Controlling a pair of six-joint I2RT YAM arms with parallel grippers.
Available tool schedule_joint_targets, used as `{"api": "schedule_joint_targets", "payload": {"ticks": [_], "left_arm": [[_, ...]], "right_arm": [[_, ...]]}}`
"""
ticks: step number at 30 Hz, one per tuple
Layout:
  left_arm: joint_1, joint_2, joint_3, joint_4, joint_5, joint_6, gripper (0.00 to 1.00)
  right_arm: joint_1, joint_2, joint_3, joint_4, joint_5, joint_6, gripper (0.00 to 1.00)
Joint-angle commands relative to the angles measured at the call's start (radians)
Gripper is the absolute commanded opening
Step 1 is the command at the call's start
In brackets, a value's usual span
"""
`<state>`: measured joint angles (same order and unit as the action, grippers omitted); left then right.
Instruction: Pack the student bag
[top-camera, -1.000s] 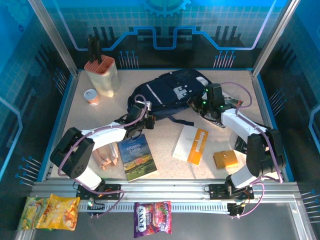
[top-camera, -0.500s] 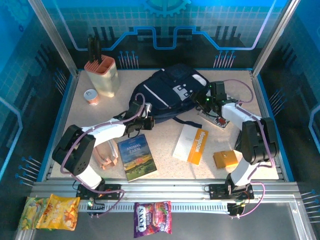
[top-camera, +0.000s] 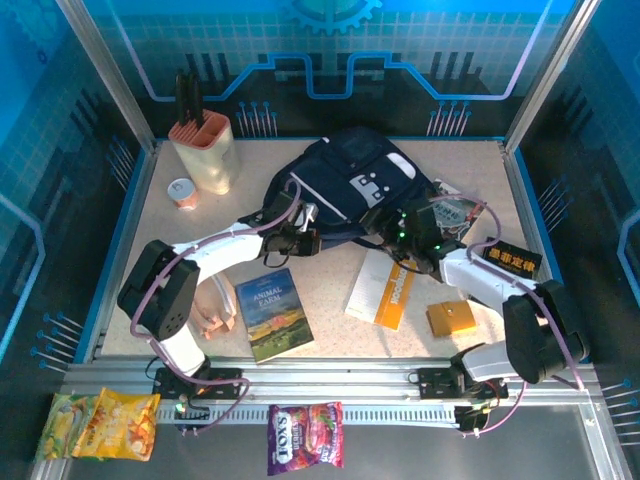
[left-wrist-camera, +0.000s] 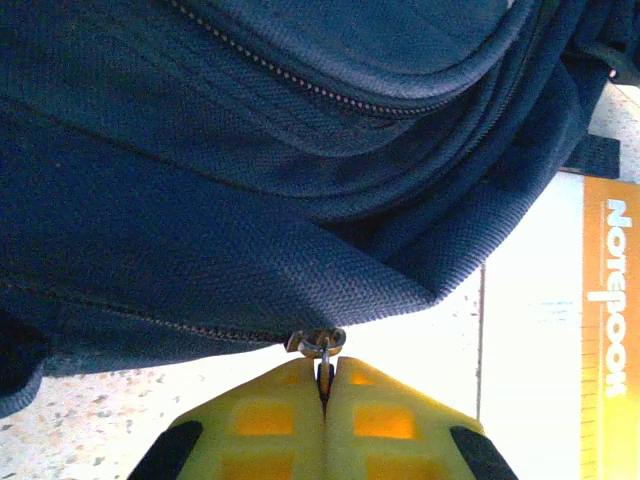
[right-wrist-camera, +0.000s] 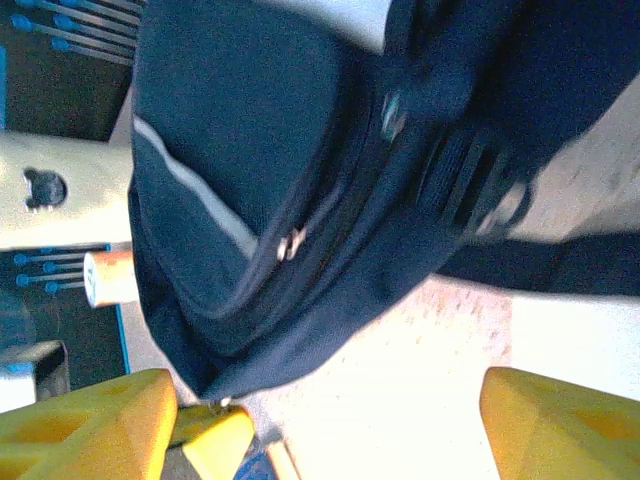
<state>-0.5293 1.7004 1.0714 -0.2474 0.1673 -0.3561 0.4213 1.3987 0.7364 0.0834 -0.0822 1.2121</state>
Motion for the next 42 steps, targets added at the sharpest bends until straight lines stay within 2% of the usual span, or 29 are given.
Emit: {"api": "schedule_joint_targets", "payload": {"ticks": [1, 7, 14, 16, 20, 24, 30, 36, 42], "left_arm": [[-0.025, 0.005, 0.052, -0.046, 0.047, 0.012, 0.00], [-0.051, 0.014, 0.074, -0.058, 0.053, 0.006, 0.00], [-0.060, 0.022, 0.090, -0.073, 0.058, 0.003, 0.00], [-0.061, 0.019, 0.088, -0.072, 0.066, 0.007, 0.00], [-0.033, 0.003, 0.080, -0.094, 0.111, 0.035, 0.00], [0.018, -0.026, 0.058, -0.100, 0.170, 0.034, 0.00], [0.094, -0.091, 0.025, -0.141, 0.153, 0.021, 0.00], [0.169, -0.140, -0.009, -0.161, 0.125, 0.001, 0.00], [0.220, -0.137, -0.021, -0.177, 0.093, -0.034, 0.00]], "right_arm": [[0.049, 0.056, -0.016, 0.089, 0.047, 0.170, 0.81], [0.095, 0.211, 0.013, 0.313, -0.003, 0.255, 0.81], [0.118, 0.318, 0.045, 0.360, -0.020, 0.312, 0.78], [0.118, 0.331, 0.038, 0.372, -0.022, 0.316, 0.74], [0.109, 0.340, 0.051, 0.370, -0.020, 0.261, 0.56], [0.101, 0.325, 0.110, 0.265, 0.001, 0.166, 0.42], [0.080, 0.259, 0.170, 0.193, 0.062, 0.013, 0.18], [0.029, 0.217, 0.219, 0.109, 0.035, -0.095, 0.14], [-0.047, 0.251, 0.290, 0.057, -0.089, -0.183, 0.13]]}}
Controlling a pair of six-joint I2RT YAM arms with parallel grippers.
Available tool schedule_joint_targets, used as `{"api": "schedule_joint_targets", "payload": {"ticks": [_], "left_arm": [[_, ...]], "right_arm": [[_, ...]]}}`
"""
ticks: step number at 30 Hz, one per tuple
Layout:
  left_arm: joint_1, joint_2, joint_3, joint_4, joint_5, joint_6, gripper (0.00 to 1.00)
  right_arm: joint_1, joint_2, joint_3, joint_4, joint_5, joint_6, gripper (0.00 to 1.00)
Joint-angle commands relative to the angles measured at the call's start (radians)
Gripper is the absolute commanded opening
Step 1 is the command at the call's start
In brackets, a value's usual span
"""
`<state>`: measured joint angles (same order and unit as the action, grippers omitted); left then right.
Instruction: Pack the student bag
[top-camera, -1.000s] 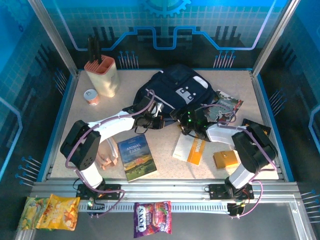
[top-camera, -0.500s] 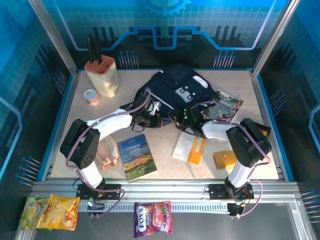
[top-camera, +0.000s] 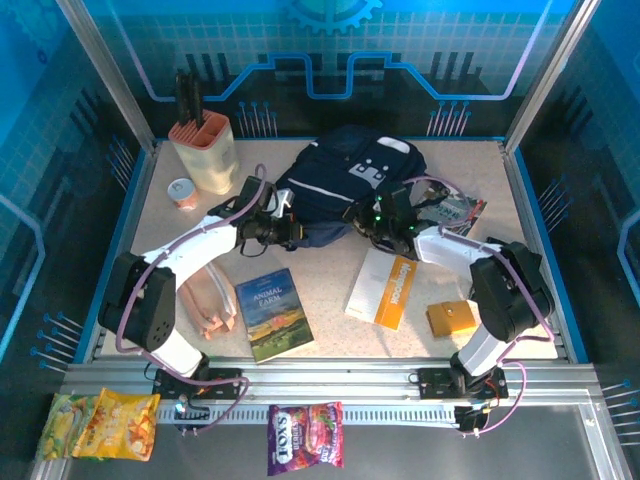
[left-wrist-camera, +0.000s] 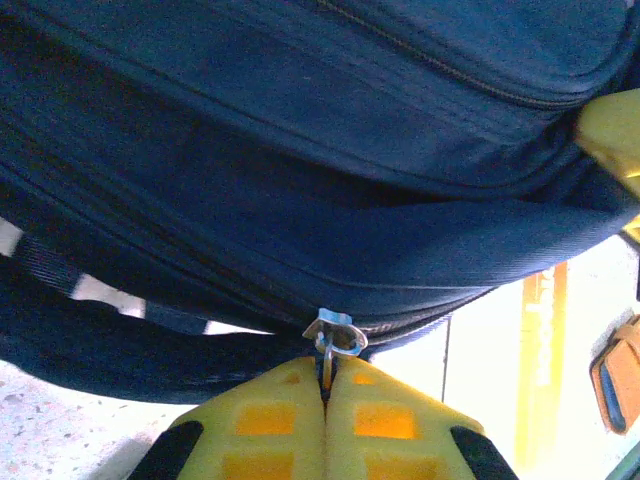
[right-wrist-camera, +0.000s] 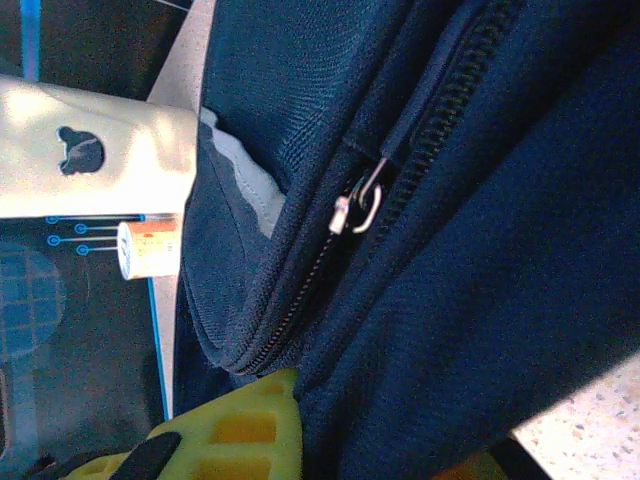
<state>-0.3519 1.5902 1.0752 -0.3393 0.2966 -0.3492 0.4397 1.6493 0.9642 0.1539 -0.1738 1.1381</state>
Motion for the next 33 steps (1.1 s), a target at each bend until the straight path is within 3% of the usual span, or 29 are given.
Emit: {"api": "schedule_joint_targets", "payload": {"ticks": [1, 6, 10, 13, 16, 18, 21, 27, 33], "left_arm": [[0.053, -0.016, -0.018, -0.089, -0.038, -0.050, 0.00], [0.074, 0.059, 0.021, -0.092, -0.037, -0.069, 0.00], [0.066, 0.092, 0.044, -0.081, 0.060, -0.073, 0.00], [0.042, 0.099, 0.066, -0.088, 0.084, -0.073, 0.00], [0.016, 0.103, 0.092, -0.092, 0.109, -0.090, 0.00], [-0.011, 0.106, 0.113, -0.094, 0.120, -0.102, 0.00], [-0.061, 0.122, 0.153, -0.098, 0.124, -0.109, 0.00], [-0.149, 0.187, 0.252, -0.104, 0.124, -0.136, 0.00], [-0.186, 0.216, 0.294, -0.095, 0.135, -0.145, 0.00]], "right_arm": [[-0.075, 0.017, 0.073, -0.019, -0.027, -0.118, 0.13], [-0.118, 0.067, 0.020, 0.008, -0.090, -0.111, 0.13], [-0.154, 0.059, 0.001, 0.004, -0.105, -0.117, 0.16], [-0.166, 0.032, 0.011, -0.036, -0.111, -0.119, 0.29], [-0.168, -0.024, 0.027, -0.143, -0.114, -0.103, 0.48], [-0.169, -0.100, 0.005, -0.225, -0.063, -0.065, 0.60], [-0.164, -0.229, -0.100, -0.212, 0.007, 0.028, 0.74], [-0.120, -0.355, -0.213, -0.234, 0.047, 0.189, 0.89], [-0.032, -0.322, -0.266, -0.171, 0.090, 0.321, 0.94]]}}
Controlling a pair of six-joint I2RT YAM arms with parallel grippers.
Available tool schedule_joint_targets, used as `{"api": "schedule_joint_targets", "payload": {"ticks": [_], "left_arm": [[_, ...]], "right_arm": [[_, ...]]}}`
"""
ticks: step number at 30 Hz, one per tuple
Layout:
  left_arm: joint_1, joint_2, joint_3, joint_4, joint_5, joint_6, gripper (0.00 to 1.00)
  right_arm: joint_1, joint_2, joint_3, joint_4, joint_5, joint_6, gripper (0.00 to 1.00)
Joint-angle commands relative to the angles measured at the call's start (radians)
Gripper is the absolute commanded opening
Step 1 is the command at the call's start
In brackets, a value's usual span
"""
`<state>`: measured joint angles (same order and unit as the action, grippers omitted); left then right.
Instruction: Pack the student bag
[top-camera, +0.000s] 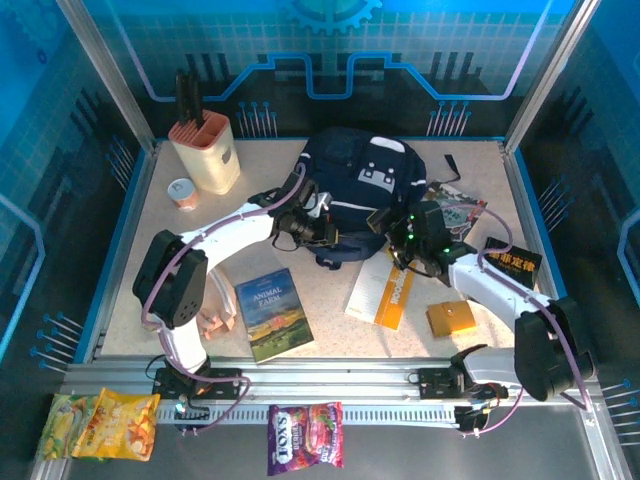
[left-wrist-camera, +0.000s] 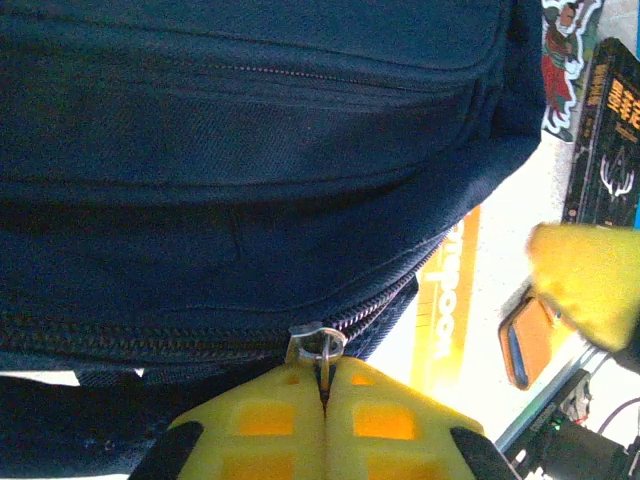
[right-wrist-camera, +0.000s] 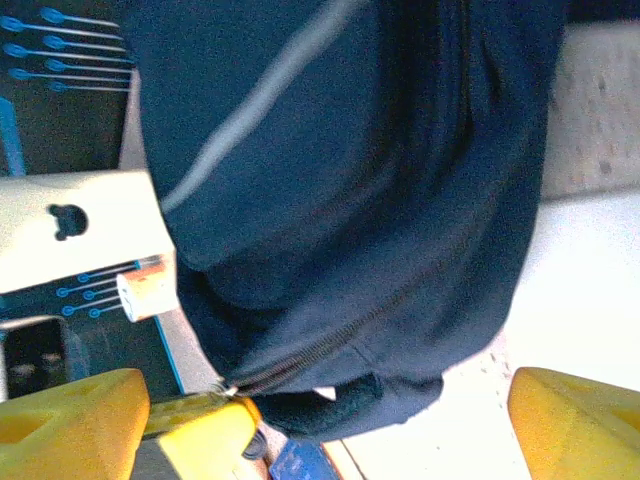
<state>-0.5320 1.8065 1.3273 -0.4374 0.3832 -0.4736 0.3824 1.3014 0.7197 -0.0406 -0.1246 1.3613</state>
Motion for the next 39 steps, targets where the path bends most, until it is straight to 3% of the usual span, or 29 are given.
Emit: {"api": "schedule_joint_targets", "payload": {"ticks": [1, 8, 13, 21, 26, 32, 39], "left_arm": [[-0.009, -0.001, 0.041, 0.002, 0.052, -0.020, 0.00], [-0.012, -0.012, 0.014, -0.003, 0.075, -0.011, 0.00], [-0.012, -0.024, 0.000, -0.003, 0.083, -0.007, 0.00], [0.000, -0.057, -0.017, -0.051, 0.011, 0.038, 0.00], [0.082, -0.127, -0.122, -0.054, -0.021, 0.039, 0.00], [0.204, -0.239, -0.261, -0.067, -0.039, 0.056, 0.00], [0.252, -0.312, -0.318, -0.049, -0.066, 0.102, 0.00]], "right_arm": [[0.029, 0.048, -0.025, 0.060, 0.030, 0.102, 0.94], [0.037, 0.187, 0.014, 0.193, 0.019, 0.097, 0.94], [0.045, 0.268, 0.074, 0.183, 0.016, 0.073, 0.92], [0.048, 0.330, 0.115, 0.126, 0.023, 0.036, 0.50], [0.049, 0.277, 0.155, 0.002, 0.081, -0.093, 0.26], [0.036, 0.203, 0.267, -0.155, 0.116, -0.287, 0.19], [-0.052, 0.156, 0.353, -0.232, 0.055, -0.475, 0.19]]}}
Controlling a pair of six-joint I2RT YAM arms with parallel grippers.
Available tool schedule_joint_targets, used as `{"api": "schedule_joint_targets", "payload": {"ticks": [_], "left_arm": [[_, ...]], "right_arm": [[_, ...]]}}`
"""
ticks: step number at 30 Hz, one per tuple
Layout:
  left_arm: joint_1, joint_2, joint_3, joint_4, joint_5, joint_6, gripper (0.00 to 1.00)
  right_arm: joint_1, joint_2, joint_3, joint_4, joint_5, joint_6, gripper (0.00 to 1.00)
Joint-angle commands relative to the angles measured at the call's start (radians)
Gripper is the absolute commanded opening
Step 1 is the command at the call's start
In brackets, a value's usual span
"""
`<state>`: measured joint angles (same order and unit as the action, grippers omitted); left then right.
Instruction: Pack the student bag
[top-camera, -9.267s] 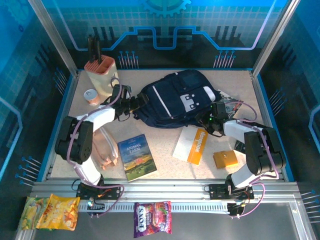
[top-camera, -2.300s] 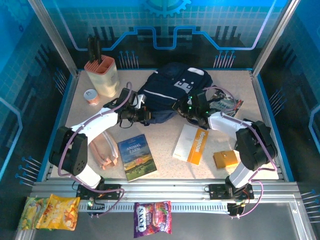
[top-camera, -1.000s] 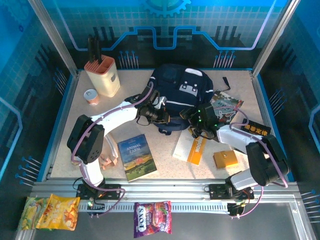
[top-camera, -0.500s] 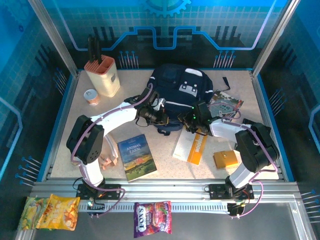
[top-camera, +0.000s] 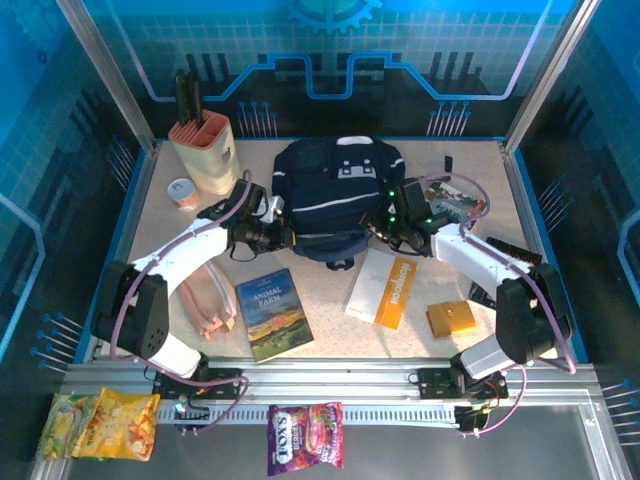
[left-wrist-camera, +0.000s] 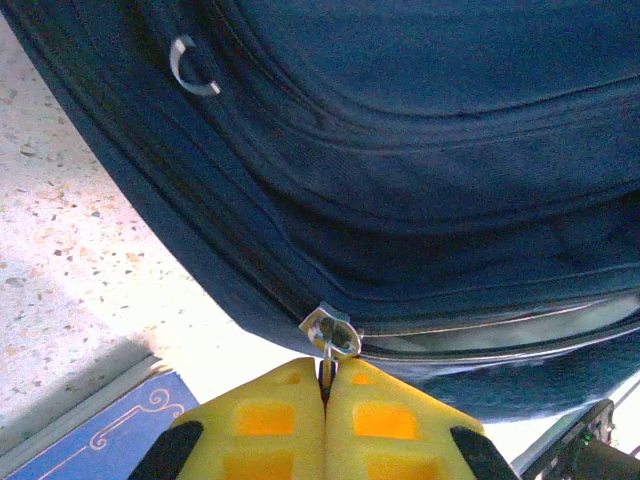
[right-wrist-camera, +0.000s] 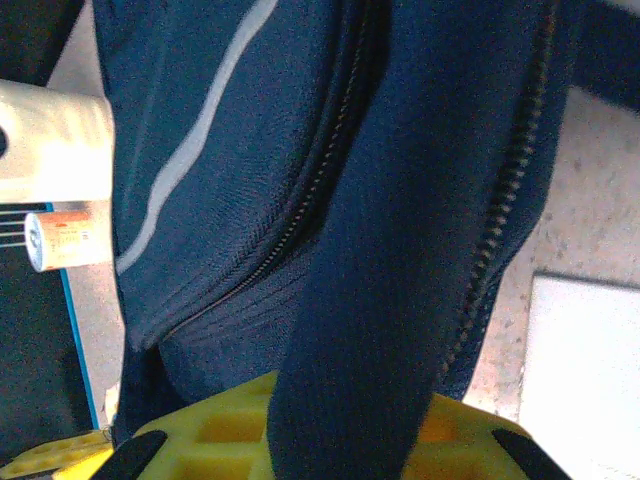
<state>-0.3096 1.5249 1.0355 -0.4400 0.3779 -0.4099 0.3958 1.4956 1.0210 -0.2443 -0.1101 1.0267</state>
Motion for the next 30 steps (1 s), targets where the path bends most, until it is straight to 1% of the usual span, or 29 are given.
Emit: {"api": "schedule_joint_targets", "payload": {"ticks": [1, 5, 11, 13, 15, 19, 21, 23, 25, 27, 30], "left_arm": [[0.034, -0.032, -0.032, -0.041, -0.068, 0.042, 0.00], [0.052, -0.015, -0.050, -0.002, -0.077, 0.040, 0.00], [0.056, 0.031, -0.059, 0.066, -0.099, 0.044, 0.00], [0.056, 0.045, -0.053, 0.088, -0.075, 0.045, 0.00], [0.054, 0.053, -0.046, 0.110, -0.036, 0.039, 0.00], [0.027, 0.054, -0.038, 0.171, 0.025, 0.004, 0.00], [0.000, 0.059, -0.028, 0.188, 0.032, -0.012, 0.00], [-0.033, 0.072, -0.017, 0.198, 0.030, -0.031, 0.00], [-0.059, 0.079, -0.012, 0.208, 0.026, -0.049, 0.00], [-0.076, 0.084, -0.010, 0.212, 0.019, -0.058, 0.00], [-0.086, 0.086, -0.009, 0.211, 0.016, -0.060, 0.00]], "right_arm": [[-0.085, -0.033, 0.057, -0.018, 0.006, -0.154, 0.19], [-0.134, 0.012, 0.100, -0.003, -0.076, -0.215, 0.17], [-0.166, 0.097, 0.208, -0.062, -0.064, -0.290, 0.17], [-0.176, 0.108, 0.213, -0.061, -0.070, -0.290, 0.18], [-0.183, 0.104, 0.194, -0.060, -0.074, -0.254, 0.21], [-0.203, 0.027, 0.057, 0.028, -0.076, -0.109, 0.44], [-0.214, -0.024, -0.012, 0.066, -0.062, -0.045, 0.54], [-0.215, -0.082, -0.075, 0.064, -0.030, 0.020, 0.63], [-0.202, -0.136, -0.133, 0.069, -0.019, 0.088, 0.66], [-0.173, -0.185, -0.197, 0.071, -0.012, 0.155, 0.71], [-0.087, -0.239, -0.243, 0.070, 0.033, 0.245, 0.83]]}}
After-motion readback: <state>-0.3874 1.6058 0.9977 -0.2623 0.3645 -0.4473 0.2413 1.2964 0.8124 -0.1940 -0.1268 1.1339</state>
